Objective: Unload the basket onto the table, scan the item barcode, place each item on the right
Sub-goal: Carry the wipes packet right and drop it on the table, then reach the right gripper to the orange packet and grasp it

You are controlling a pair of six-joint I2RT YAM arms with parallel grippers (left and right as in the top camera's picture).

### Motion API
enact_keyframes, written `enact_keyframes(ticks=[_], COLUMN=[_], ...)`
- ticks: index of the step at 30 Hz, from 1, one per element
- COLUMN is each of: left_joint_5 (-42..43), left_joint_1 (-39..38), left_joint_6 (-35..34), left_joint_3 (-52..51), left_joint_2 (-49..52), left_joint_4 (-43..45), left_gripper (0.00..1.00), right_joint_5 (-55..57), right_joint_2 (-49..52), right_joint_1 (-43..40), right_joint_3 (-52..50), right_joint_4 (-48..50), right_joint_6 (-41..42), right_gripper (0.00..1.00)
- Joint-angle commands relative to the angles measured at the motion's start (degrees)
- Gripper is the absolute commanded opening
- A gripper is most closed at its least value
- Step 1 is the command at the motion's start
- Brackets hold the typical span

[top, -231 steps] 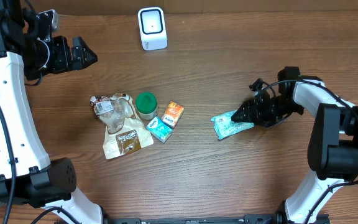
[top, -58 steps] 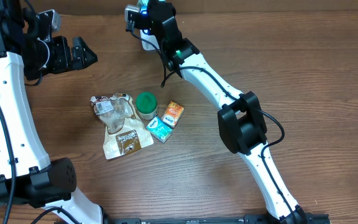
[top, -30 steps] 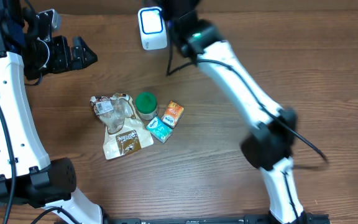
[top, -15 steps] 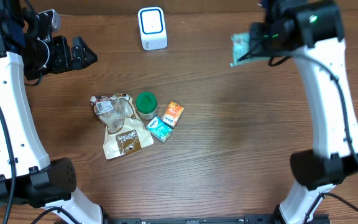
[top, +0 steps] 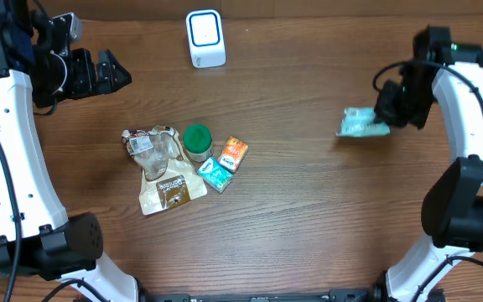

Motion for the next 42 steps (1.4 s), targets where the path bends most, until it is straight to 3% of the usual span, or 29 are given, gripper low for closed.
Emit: enact_keyframes(ticks=[1, 7, 9, 10, 12, 13, 21, 26, 32, 37, 42], left_joint_5=[0.4, 0.4, 0.4, 0.4, 0.4, 0.4, 0.4, 0.4, 0.4, 0.4, 0.4], left_joint_1=[-0.4, -0.4, -0.4, -0.4, -0.4, -0.4, -0.4, -0.4, -0.4, -0.4, -0.4], left_joint_6=[0.9, 0.9, 0.9, 0.9, 0.9, 0.9, 0.9, 0.9, 0.9, 0.9, 0.9], left_joint_3=[0.9, 0.9, 0.9, 0.9, 0.9, 0.9, 0.9, 0.9, 0.9, 0.9, 0.9], left_joint_2=[-0.5, -0.5, -0.5, -0.5, -0.5, -0.5, -0.5, -0.5, -0.5, -0.5, -0.5], left_joint_4=[0.0, 0.0, 0.0, 0.0, 0.0, 0.0, 0.0, 0.0, 0.0, 0.0, 0.0], left_gripper=[1.00, 1.00, 0.99, 1.00, 1.00, 1.00, 1.00, 0.99, 0.99, 1.00, 1.00], right_joint_5=[2.0, 4.4, 6.0, 6.4, 6.3, 6.3, -1.4, -12.0, -13.0, -13.1, -13.1], right_joint_2=[-0.7, -0.7, -0.7, -0.7, -0.7, -0.7, -0.7, -0.7, -0.6, -0.6, -0.5], right_joint_1=[-2.6, -5.1, -5.2, -5.2, -5.2, -5.2, -3.6, 1.7, 13.4, 24.8, 32.3], right_joint_3=[-5.7, -10.6, -10.5, -10.2, -9.2, -8.5, 4.7, 8.1, 6.3, -0.5, -6.2], right_joint_4=[4.5, 8.8, 8.3, 7.6, 6.2, 5.2, -7.0, -7.3, -1.7, 10.1, 19.4], right_joint_6=[0.4, 0.4, 0.4, 0.3, -1.0, -1.2, -1.2, -1.2, -0.2, 8.8, 13.8], right_gripper=[0.04, 0.09, 0.29, 0.45, 0.60, 0.62, 0.57, 0.58, 0.61, 0.61, 0.49])
